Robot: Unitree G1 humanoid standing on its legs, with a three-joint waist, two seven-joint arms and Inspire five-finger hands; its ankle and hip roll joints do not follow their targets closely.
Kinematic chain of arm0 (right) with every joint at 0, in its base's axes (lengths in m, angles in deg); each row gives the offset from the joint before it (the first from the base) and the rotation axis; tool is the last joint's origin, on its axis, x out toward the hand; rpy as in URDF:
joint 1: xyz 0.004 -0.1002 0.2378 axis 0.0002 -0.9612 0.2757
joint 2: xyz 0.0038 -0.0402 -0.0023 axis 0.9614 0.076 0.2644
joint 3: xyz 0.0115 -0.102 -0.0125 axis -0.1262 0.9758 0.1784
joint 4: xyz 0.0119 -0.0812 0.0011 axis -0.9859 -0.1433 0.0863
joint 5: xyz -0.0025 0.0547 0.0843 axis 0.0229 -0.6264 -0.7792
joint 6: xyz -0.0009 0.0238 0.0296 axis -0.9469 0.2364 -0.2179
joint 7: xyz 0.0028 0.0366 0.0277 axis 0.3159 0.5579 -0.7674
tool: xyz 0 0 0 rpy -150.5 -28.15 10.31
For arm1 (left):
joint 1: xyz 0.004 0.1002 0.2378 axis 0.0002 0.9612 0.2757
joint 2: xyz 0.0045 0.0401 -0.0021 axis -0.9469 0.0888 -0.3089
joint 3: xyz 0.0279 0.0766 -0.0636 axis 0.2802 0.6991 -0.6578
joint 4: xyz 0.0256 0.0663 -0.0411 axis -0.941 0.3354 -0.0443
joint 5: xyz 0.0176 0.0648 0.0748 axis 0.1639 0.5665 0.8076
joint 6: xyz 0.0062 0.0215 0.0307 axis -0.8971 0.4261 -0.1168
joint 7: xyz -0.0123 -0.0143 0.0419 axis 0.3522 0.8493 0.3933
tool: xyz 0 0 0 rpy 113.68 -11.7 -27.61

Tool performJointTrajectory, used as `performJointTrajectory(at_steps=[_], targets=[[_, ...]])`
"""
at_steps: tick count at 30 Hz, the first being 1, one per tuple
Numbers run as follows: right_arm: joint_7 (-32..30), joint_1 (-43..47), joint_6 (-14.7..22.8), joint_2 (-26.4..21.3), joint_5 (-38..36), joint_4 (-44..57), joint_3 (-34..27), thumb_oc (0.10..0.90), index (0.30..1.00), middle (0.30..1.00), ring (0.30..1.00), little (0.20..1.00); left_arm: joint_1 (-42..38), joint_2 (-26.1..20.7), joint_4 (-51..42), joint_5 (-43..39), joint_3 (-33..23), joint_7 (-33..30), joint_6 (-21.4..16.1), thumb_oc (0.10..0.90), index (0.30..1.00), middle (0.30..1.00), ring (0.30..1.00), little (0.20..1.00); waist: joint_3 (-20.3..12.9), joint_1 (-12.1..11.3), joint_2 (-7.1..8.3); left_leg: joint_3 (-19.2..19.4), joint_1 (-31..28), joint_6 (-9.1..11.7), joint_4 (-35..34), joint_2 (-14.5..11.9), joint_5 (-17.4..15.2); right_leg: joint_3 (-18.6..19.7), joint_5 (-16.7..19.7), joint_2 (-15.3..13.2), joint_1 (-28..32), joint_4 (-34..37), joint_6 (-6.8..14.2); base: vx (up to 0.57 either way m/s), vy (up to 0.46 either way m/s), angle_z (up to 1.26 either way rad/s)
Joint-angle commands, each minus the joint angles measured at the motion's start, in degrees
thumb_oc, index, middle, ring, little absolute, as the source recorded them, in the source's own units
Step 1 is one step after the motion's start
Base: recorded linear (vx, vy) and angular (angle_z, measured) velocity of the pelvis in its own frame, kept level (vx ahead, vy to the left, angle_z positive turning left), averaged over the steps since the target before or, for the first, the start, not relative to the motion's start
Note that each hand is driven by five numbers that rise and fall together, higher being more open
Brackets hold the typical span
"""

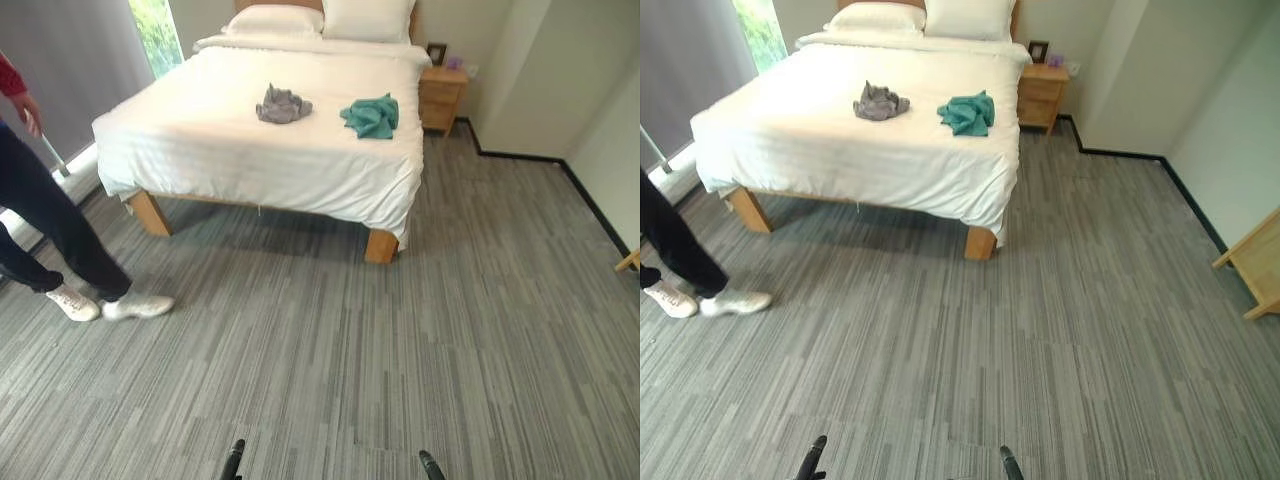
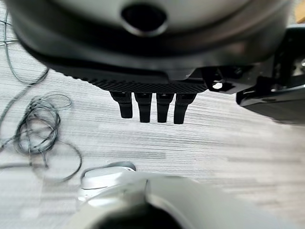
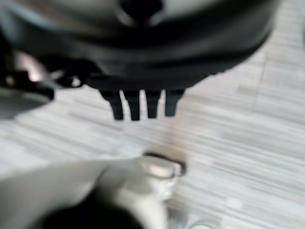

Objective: Pick up bed clothes into laundry basket.

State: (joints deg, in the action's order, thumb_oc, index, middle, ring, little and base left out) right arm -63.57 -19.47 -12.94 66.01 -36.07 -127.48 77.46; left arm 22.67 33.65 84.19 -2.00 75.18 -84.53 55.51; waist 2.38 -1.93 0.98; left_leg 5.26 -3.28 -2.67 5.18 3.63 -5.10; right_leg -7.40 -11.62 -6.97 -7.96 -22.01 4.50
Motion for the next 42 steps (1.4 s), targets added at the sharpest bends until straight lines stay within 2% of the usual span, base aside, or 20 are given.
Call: performJointTrajectory(at_steps=[1, 5, 6, 8, 9, 10, 11, 13, 15, 16, 22, 25, 28, 31, 32, 35, 36, 38, 40, 42], targets=[[-1.15, 3.08, 2.42, -1.72, -9.68, -3.6, -2.67, 0.8, 0.9, 0.9, 0.9, 0.9, -6.13, -0.42, 1.78, -3.15, -1.92, 0.09, -3.95, 0.8, 0.9, 0.9, 0.9, 0.9, 0.72, 1.23, 3.25, -5.45, -3.97, 6.26, -9.94, -6.4, 3.15, -1.98, 12.14, -3.39, 15.03, 26.97, 5.65, 0.0, 0.0, 0.0], [-2.46, 5.06, 4.26, -3.02, -16.32, 2.34, -4.7, 0.8, 0.9, 0.9, 0.9, 0.9, -7.96, -1.92, -6.33, -7.24, -0.33, -1.01, -5.7, 0.8, 0.9, 0.9, 0.9, 0.9, 0.8, 1.58, 2.87, -5.33, -3.95, 6.34, -9.9, -6.49, 3.18, -1.64, 12.25, -3.39, 14.84, 26.9, 5.7, -0.02, 0.016, 0.1], [-4.35, 4.64, 6.02, -3.84, -17.87, 13.37, -5.48, 0.8, 0.9, 0.9, 0.9, 0.9, -7.82, -3.53, -17.1, -10.82, 0.52, -1.53, -6.41, 0.8, 0.9, 0.9, 0.9, 0.9, 1.03, 1.93, 2.78, -5.18, -3.44, 6.31, -9.75, -6.39, 3.95, -1.39, 12.95, -3.56, 14.22, 26.75, 5.73, 0.0, 0.0, 0.0], [-5.71, 3.59, 6.73, -5.15, -18.68, 25.21, -6.67, 0.8, 0.9, 0.9, 0.9, 0.9, -7.66, -5.63, -27.16, -12.19, 1.21, -2.43, -6.36, 0.8, 0.9, 0.9, 0.9, 0.9, 1.01, 2.39, 2.5, -5.0, -3.36, 6.3, -9.7, -6.42, 3.98, -1.2, 13.02, -3.58, 14.01, 26.57, 5.83, -0.02, 0.024, -0.09], [-5.79, 3.44, 6.63, -5.11, -18.62, 25.4, -6.68, 0.8, 0.9, 0.9, 0.9, 0.9, -7.53, -5.65, -27.31, -12.17, 1.23, -2.48, -6.25, 0.8, 0.9, 0.9, 0.9, 0.9, 1.02, 2.37, 2.51, -5.0, -3.43, 6.31, -9.69, -6.42, 3.95, -1.19, 13.0, -3.58, 14.08, 26.56, 5.83, -0.01, 0.024, -0.1], [-7.15, 2.6, 7.23, -6.0, -18.99, 38.69, -8.28, 0.8, 0.9, 0.9, 0.9, 0.9, -7.39, -8.0, -38.81, -12.77, 0.95, -3.55, -6.33, 0.8, 0.9, 0.9, 0.9, 0.9, 1.19, 2.71, 2.28, -4.88, -3.41, 6.26, -9.69, -6.35, 4.02, -1.07, 13.11, -3.58, 13.95, 26.5, 5.89, 0.0, 0.018, -0.06], [-7.23, 2.43, 7.12, -5.95, -18.93, 38.88, -8.29, 0.8, 0.9, 0.9, 0.9, 0.9, -7.25, -8.02, -38.95, -12.75, 0.96, -3.59, -6.23, 0.8, 0.9, 0.9, 0.9, 0.9, 1.09, 2.7, 2.3, -4.88, -3.36, 6.26, -9.67, -6.35, 4.01, -1.07, 13.1, -3.58, 13.91, 26.49, 5.89, -0.01, 0.031, -0.03], [-8.63, 2.58, 8.48, -6.22, -18.21, 50.48, -9.64, 0.8, 0.9, 0.9, 0.9, 0.9, -7.58, -10.79, -51.45, -11.25, 0.31, -4.71, -6.46, 0.8, 0.9, 0.9, 0.9, 0.9, 1.45, 2.76, 2.12, -4.81, -3.1, 6.15, -9.55, -6.22, 3.98, -1.13, 13.3, -3.88, 13.49, 26.35, 6.06, 0.0, 0.013, -0.05], [-8.55, 3.21, 8.84, -6.23, -18.35, 53.29, -9.75, 0.8, 0.9, 0.9, 0.9, 0.9, -8.04, -11.33, -53.72, -11.65, 0.03, -4.89, -6.6, 0.8, 0.9, 0.9, 0.9, 0.9, 1.73, 2.7, 2.14, -4.66, -2.92, 6.09, -9.48, -6.1, 3.95, -1.13, 13.44, -4.07, 13.25, 26.3, 6.17, -0.02, 0.032, -0.18], [-8.39, 3.96, 9.26, -6.74, -16.96, 59.55, -9.77, 0.8, 0.9, 0.9, 0.9, 0.9, -8.36, -12.15, -59.39, -10.64, -1.38, -5.99, -7.06, 0.8, 0.9, 0.9, 0.9, 0.9, 2.31, 2.49, 2.29, -4.41, -2.62, 5.89, -9.34, -5.79, 3.79, -0.85, 13.67, -4.41, 12.73, 26.25, 6.34, -0.02, 0.038, -0.14], [-9.51, 5.34, 9.29, -6.61, -12.79, 64.42, -9.56, 0.8, 0.9, 0.9, 0.9, 0.9, -7.54, -9.94, -63.28, -13.43, -3.75, -7.73, -8.02, 0.8, 0.9, 0.9, 0.9, 0.9, 3.86, 1.92, 2.39, -3.45, -1.66, 4.69, -8.34, -4.09, 2.87, 0.47, 13.98, -6.16, 11.03, 24.31, 7.33, 0.0, 0.067, -0.11], [-9.65, 5.3, 8.92, -6.18, -11.38, 66.1, -9.31, 0.8, 0.9, 0.9, 0.9, 0.9, -7.17, -9.35, -63.39, -14.12, -3.83, -7.63, -7.23, 0.8, 0.9, 0.9, 0.9, 0.9, 5.38, 1.79, 1.68, -3.96, -1.36, 3.13, -6.73, -2.76, 0.91, 2.32, 12.16, -7.64, 7.74, 15.88, 8.23, 0.02, 0.143, -0.1], [-9.61, 4.26, 8.94, -5.43, -11.05, 67.08, -9.13, 0.8, 0.9, 0.9, 0.9, 0.9, -7.29, -9.34, -64.55, -14.69, -3.26, -7.29, -6.39, 0.8, 0.9, 0.9, 0.9, 0.9, 8.02, 2.41, 0.67, -5.07, -1.52, 1.06, -5.07, -1.95, -0.11, 4.99, 16.99, -7.98, -0.7, -2.82, 8.22, 0.01, 0.189, -0.08], [-9.67, 4.46, 8.74, -4.85, -10.34, 66.92, -8.41, 0.8, 0.9, 0.9, 0.9, 0.9, -9.12, -9.83, -63.83, -14.22, -2.76, -7.56, -6.26, 0.8, 0.9, 0.9, 0.9, 0.9, 10.74, 3.84, -0.56, -5.71, -4.35, 0.83, -5.12, -3.26, -2.04, 4.74, 18.61, -7.47, -8.69, -10.6, 8.09, 0.19, 0.065, 0.06], [-9.53, 4.49, 8.71, -4.77, -10.44, 67.08, -8.43, 0.8, 0.9, 0.9, 0.9, 0.9, -9.85, -10.05, -63.66, -14.21, -2.7, -7.61, -6.32, 0.8, 0.9, 0.9, 0.9, 0.9, 10.98, 4.61, -0.42, -5.75, -6.03, 1.32, -5.85, -3.6, -3.08, 3.84, 18.23, -8.18, -10.69, -7.47, 7.99, 0.57, -0.153, -0.1], [-10.55, 4.46, 9.21, -5.0, -12.01, 66.38, -10.16, 0.8, 0.9, 0.9, 0.9, 0.9, -13.92, -10.49, -62.27, -15.4, -1.61, -7.86, -7.35, 0.8, 0.9, 0.9, 0.9, 0.9, 11.52, 10.08, 0.83, -10.07, -14.79, 5.18, -8.23, -5.69, -7.99, 3.48, 21.29, -8.36, -15.89, 15.41, 9.72, 0.61, -0.236, 0.16], [-10.57, 4.65, 9.32, -5.02, -12.07, 66.2, -10.18, 0.8, 0.9, 0.9, 0.9, 0.9, -14.26, -10.51, -61.88, -15.47, -1.56, -7.81, -7.53, 0.8, 0.9, 0.9, 0.9, 0.9, 11.61, 10.24, 0.05, -10.13, -14.92, 5.22, -8.26, -6.57, -8.36, 2.58, 21.87, -7.71, -14.7, 17.09, 9.77, 0.4, -0.158, 0.57], [-11.06, 5.11, 9.5, -4.73, -12.58, 66.23, -10.32, 0.8, 0.9, 0.9, 0.9, 0.9, -15.27, -10.08, -60.42, -15.4, -1.38, -7.65, -7.7, 0.8, 0.9, 0.9, 0.9, 0.9, 10.79, 11.89, -0.1, -10.07, -18.59, 7.3, -9.06, -9.19, -9.76, -0.78, 24.87, -7.82, -15.31, 22.78, 10.5, 0.45, -0.222, 0.6], [-10.84, 4.93, 9.31, -4.88, -12.49, 66.85, -10.5, 0.8, 0.9, 0.9, 0.9, 0.9, -14.65, -10.08, -61.08, -15.01, -1.55, -7.56, -7.67, 0.8, 0.9, 0.9, 0.9, 0.9, 10.21, 12.33, -0.17, -9.8, -19.81, 8.13, -8.68, -10.1, -9.67, -2.95, 26.02, -8.17, -15.21, 23.12, 10.5, 0.43, -0.24, 0.39], [-8.99, 4.15, 9.81, -5.55, -12.91, 68.32, -10.02, 0.8, 0.9, 0.9, 0.9, 0.9, -13.4, -9.41, -63.48, -16.7, -2.06, -6.86, -8.47, 0.8, 0.9, 0.9, 0.9, 0.9, 8.11, 12.72, -0.27, -11.39, -18.28, 10.8, 0.55, -11.71, -2.85, -3.94, 25.58, -7.52, -12.69, 19.49, 8.76, 0.56, -0.295, 0.41]])
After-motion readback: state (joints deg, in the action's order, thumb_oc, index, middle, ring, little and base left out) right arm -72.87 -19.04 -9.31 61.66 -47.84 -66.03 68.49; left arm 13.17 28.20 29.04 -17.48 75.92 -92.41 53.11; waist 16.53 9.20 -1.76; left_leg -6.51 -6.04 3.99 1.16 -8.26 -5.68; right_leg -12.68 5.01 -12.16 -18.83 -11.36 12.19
